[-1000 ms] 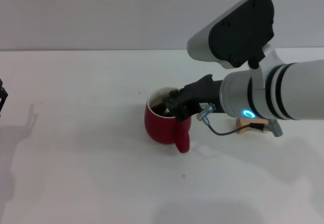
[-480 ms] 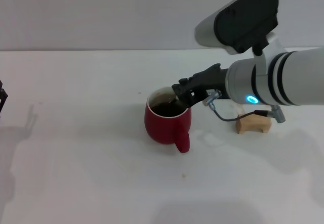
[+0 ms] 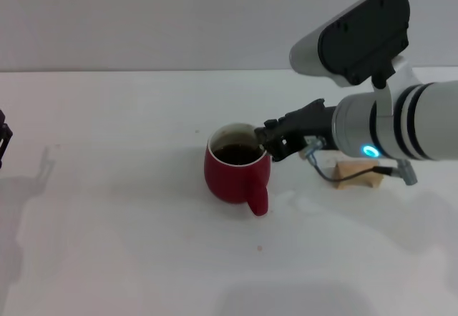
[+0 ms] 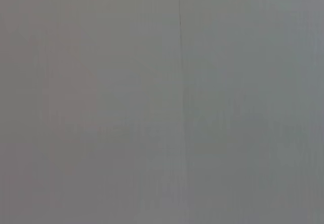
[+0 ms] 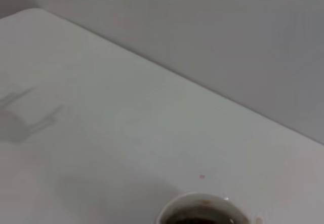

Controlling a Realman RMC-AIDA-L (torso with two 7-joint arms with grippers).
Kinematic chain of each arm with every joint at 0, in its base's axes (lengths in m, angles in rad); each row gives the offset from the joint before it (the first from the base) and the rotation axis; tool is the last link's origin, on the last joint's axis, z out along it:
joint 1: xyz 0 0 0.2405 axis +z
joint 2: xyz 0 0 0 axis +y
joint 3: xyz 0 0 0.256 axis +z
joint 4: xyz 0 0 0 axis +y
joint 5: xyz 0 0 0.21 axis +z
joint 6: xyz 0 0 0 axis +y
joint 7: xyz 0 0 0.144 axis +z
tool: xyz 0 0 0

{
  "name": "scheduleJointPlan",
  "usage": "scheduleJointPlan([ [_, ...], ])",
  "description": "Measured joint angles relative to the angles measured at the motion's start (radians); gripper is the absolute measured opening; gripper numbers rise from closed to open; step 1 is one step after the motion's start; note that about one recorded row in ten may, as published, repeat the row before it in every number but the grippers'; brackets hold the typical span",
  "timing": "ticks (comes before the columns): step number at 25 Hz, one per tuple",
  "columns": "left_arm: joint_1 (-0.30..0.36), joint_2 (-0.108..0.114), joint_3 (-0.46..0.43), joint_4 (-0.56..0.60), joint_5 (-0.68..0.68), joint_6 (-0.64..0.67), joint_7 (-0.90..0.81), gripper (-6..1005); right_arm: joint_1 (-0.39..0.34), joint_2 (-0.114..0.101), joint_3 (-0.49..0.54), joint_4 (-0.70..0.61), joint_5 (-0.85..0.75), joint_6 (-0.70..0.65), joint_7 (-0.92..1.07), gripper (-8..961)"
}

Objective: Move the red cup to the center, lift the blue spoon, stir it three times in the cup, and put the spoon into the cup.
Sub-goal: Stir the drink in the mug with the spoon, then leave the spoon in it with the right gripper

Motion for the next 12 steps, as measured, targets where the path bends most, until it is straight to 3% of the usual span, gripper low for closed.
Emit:
scheduleJointPlan([
  [12,-0.003,0.0,0.0,-0.002,0.0,0.0,0.001,846,0.032,0.005,-0.055,-0.017,0.008,-0.021,0.003,123],
])
